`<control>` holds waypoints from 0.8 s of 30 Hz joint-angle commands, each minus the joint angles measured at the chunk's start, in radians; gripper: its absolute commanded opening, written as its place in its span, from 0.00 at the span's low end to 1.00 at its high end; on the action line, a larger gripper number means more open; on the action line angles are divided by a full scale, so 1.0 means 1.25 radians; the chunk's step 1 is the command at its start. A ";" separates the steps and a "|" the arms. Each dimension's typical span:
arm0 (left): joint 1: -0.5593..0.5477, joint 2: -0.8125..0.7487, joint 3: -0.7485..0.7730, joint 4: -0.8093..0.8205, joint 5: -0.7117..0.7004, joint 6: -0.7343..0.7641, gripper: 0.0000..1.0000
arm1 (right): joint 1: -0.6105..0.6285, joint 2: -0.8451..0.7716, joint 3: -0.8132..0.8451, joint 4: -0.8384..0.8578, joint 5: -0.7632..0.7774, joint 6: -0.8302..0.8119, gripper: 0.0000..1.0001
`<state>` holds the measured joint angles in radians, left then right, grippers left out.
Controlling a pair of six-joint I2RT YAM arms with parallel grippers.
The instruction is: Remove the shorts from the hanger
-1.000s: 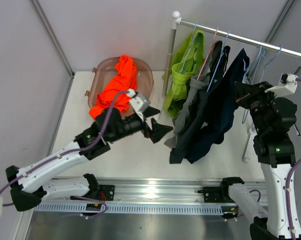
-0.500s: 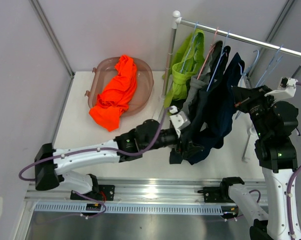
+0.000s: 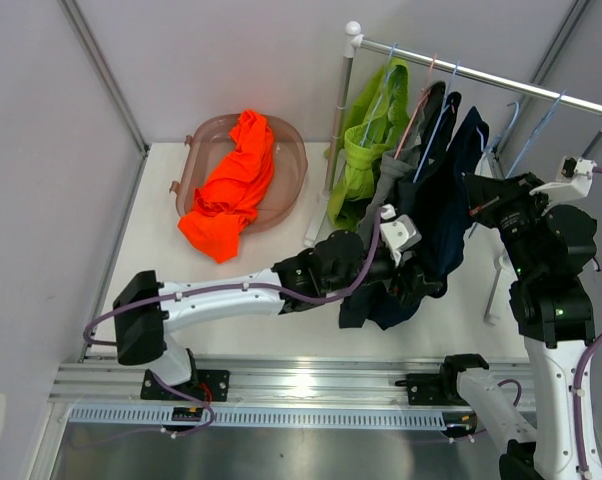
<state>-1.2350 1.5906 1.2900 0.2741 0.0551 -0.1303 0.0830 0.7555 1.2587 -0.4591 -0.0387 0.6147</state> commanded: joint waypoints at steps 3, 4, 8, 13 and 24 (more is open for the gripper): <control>-0.001 0.054 0.075 0.047 0.021 0.004 0.92 | 0.004 -0.022 0.004 0.069 -0.002 0.016 0.00; -0.002 0.059 0.077 0.047 0.022 0.002 0.84 | 0.004 -0.021 0.005 0.069 -0.001 0.014 0.00; -0.002 0.059 0.055 0.049 0.021 0.000 0.39 | 0.005 -0.023 0.007 0.068 0.008 0.013 0.00; -0.002 0.010 -0.006 0.061 0.009 -0.010 0.00 | 0.004 -0.018 -0.002 0.074 0.017 0.015 0.00; -0.179 -0.275 -0.275 0.024 -0.183 0.005 0.00 | 0.002 0.028 0.024 0.080 0.074 -0.036 0.00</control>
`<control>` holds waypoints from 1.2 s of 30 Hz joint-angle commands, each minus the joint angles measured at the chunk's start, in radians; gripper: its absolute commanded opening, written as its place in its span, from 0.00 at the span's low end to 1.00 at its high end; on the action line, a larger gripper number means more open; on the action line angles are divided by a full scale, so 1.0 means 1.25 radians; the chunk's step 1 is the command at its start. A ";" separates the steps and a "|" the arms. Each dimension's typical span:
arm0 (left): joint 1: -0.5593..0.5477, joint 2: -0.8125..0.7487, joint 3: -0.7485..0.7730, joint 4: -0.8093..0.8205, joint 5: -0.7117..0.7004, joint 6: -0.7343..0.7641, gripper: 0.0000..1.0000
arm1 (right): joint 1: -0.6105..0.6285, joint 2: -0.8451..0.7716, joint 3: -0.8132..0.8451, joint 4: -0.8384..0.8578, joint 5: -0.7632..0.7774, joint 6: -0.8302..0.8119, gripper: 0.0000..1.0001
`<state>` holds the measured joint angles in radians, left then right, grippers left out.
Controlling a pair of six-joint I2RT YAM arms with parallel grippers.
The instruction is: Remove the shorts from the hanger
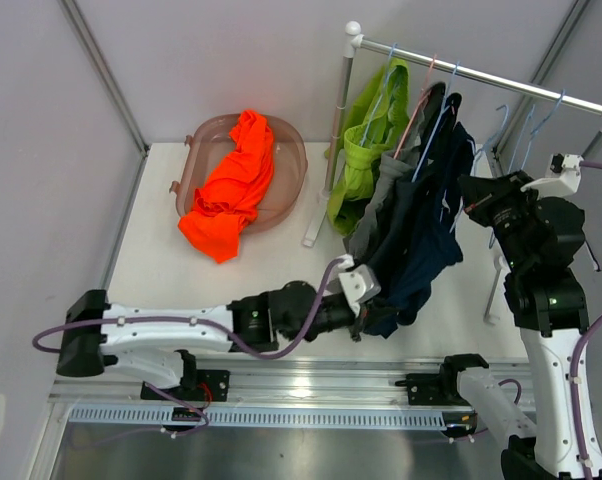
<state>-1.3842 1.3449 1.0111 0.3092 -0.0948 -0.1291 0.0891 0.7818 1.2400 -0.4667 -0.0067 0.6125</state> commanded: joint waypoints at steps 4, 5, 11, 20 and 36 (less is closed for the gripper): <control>-0.116 -0.115 -0.112 0.004 -0.095 -0.019 0.00 | -0.005 0.022 0.057 0.087 0.061 -0.042 0.00; -0.116 -0.111 -0.126 0.010 -0.081 -0.030 0.00 | -0.005 0.025 0.060 0.087 0.061 -0.043 0.00; -0.130 -0.081 -0.139 0.056 -0.047 -0.030 0.00 | -0.006 0.036 0.073 0.075 0.062 -0.047 0.00; -0.130 0.017 -0.058 0.053 -0.064 0.014 0.00 | -0.006 0.048 0.126 0.030 0.058 -0.060 0.00; 0.089 0.277 0.455 -0.331 -0.197 -0.055 0.00 | -0.006 -0.060 0.190 -0.250 0.025 -0.020 0.00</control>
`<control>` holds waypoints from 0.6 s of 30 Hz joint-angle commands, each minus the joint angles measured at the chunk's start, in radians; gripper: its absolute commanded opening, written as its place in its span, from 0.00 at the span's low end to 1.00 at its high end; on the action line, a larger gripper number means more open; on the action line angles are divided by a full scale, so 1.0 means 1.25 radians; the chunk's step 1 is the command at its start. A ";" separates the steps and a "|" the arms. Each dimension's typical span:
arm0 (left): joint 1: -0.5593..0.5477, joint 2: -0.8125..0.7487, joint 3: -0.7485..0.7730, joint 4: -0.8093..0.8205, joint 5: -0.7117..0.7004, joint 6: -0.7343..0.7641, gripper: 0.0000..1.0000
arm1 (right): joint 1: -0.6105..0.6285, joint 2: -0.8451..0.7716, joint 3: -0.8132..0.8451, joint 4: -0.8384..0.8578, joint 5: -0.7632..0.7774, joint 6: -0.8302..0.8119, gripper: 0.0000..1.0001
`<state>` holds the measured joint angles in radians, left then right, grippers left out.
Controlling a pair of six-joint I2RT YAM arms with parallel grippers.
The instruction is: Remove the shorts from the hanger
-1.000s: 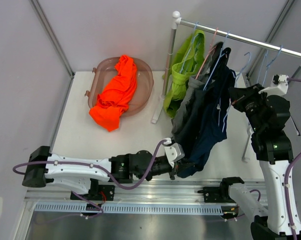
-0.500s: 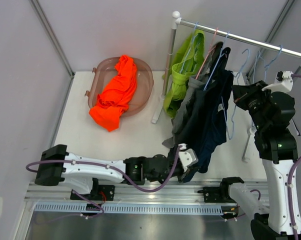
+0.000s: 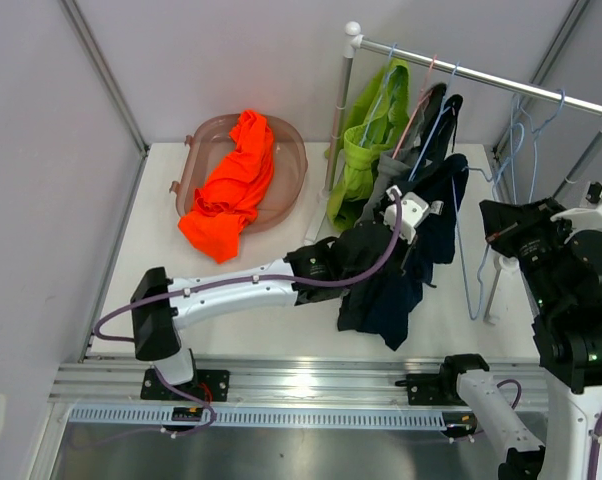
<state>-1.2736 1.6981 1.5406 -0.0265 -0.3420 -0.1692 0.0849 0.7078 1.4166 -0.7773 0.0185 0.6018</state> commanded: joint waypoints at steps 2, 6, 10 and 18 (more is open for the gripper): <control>-0.007 -0.038 -0.042 -0.038 0.027 -0.040 0.00 | -0.003 0.008 0.068 0.000 0.035 -0.035 0.00; -0.071 -0.173 -0.163 -0.017 0.007 -0.073 0.00 | -0.003 0.062 0.102 0.045 0.058 -0.063 0.00; -0.153 -0.245 -0.267 -0.049 -0.072 -0.103 0.00 | -0.002 0.110 0.147 0.084 0.083 -0.083 0.00; -0.178 -0.287 -0.459 -0.066 -0.101 -0.228 0.00 | -0.004 0.190 0.256 0.032 0.033 -0.040 0.00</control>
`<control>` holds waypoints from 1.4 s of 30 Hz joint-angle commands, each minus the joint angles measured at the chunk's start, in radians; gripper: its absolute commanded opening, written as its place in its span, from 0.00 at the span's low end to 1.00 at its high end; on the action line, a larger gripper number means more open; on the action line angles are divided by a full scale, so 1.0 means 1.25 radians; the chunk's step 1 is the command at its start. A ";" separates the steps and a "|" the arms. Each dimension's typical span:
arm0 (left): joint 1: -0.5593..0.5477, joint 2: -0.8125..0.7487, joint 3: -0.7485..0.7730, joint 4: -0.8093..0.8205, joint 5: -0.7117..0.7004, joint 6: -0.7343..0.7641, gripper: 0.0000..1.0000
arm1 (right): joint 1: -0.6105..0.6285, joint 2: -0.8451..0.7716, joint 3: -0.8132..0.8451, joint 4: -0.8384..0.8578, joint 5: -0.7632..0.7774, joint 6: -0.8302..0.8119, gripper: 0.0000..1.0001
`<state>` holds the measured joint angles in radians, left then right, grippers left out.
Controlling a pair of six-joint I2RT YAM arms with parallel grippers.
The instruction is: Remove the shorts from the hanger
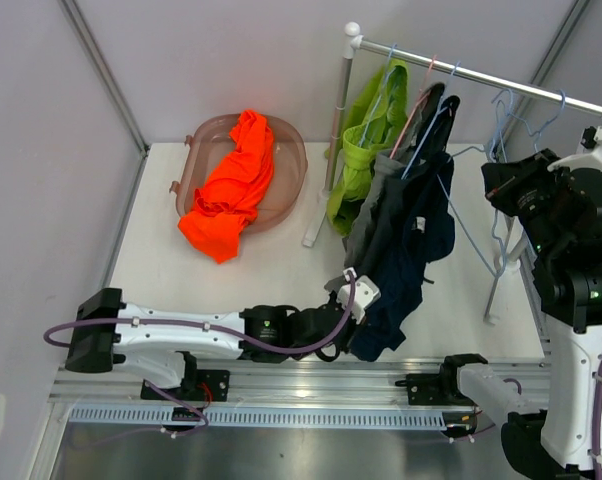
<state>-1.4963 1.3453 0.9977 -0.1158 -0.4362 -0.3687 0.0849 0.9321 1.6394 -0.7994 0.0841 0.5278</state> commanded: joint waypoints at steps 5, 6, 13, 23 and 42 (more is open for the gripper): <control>0.010 0.068 0.091 -0.009 -0.071 -0.043 0.00 | -0.004 -0.042 0.026 -0.041 -0.131 0.107 0.00; 0.029 0.087 0.109 -0.019 -0.065 -0.039 0.00 | -0.004 -0.051 0.020 -0.056 -0.131 0.109 0.00; 0.127 0.276 0.405 -0.093 -0.013 0.021 0.00 | -0.004 -0.061 0.117 -0.200 -0.162 0.077 0.00; 0.269 0.339 0.463 -0.115 0.046 0.041 0.00 | 0.009 0.006 0.302 -0.348 -0.185 0.040 0.00; 0.337 0.205 0.455 -0.083 -0.013 0.056 0.00 | 0.040 -0.045 0.082 -0.575 -0.231 -0.020 0.00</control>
<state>-1.0733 1.7054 1.5574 -0.2722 -0.4026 -0.3199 0.1303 0.8963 1.6981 -1.3857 -0.1997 0.5247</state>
